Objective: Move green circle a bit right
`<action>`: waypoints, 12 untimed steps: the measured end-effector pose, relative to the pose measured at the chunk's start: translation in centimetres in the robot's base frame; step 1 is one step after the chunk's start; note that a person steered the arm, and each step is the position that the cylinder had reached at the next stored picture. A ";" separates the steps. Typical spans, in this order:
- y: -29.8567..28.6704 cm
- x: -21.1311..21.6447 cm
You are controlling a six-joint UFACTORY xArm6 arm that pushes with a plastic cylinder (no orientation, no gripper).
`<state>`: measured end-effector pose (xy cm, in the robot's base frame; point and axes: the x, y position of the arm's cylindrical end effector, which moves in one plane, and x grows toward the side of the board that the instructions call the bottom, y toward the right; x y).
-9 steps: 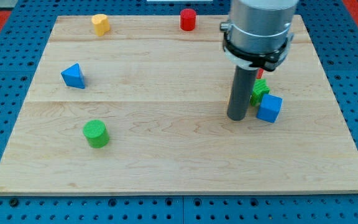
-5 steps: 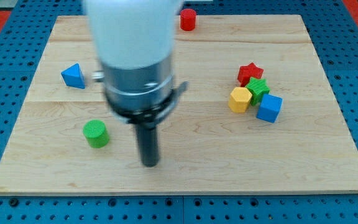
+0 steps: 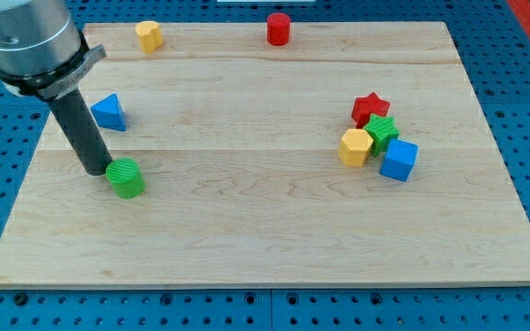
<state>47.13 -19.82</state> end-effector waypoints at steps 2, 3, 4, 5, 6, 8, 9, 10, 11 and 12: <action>0.7 1.3; 2.1 1.3; 6.0 1.0; 9.2 1.0; 12.0 0.5; 14.9 1.2; 16.4 4.9; 14.2 7.4; 8.3 7.9; 7.9 5.9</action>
